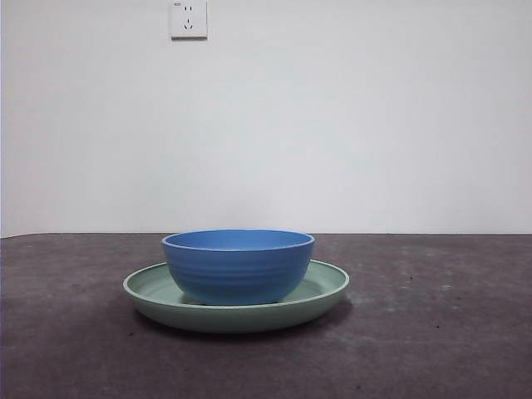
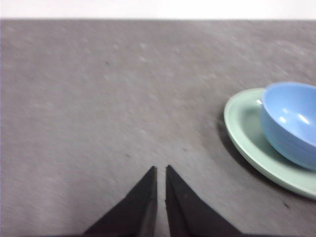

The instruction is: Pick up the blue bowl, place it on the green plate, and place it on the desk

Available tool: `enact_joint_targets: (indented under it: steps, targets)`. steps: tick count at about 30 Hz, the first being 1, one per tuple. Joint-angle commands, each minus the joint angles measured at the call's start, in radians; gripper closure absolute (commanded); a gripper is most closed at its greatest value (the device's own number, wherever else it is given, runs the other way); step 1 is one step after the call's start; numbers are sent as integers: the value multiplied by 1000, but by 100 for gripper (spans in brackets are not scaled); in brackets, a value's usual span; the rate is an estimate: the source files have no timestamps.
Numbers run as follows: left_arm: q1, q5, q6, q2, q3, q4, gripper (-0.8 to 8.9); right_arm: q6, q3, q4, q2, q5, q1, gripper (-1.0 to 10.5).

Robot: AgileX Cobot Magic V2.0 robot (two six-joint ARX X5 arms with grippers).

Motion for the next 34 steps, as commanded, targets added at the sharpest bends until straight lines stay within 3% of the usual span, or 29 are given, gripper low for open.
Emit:
enact_joint_targets:
  steps: [1, 6, 18, 34]
  targets:
    - [14, -48, -13, -25, -14, 18, 786, 6, 11, -68, 4, -2, 5, 908]
    - [10, -162, -55, -58, -59, 32, 786, 6, 11, -68, 4, -2, 5, 908]
    - [-19, -281, -55, -78, -90, 80, 786, 6, 11, -68, 4, -2, 5, 908]
    - [-29, -299, -54, -78, -102, 107, 786, 5, 11, -68, 4, -2, 5, 908]
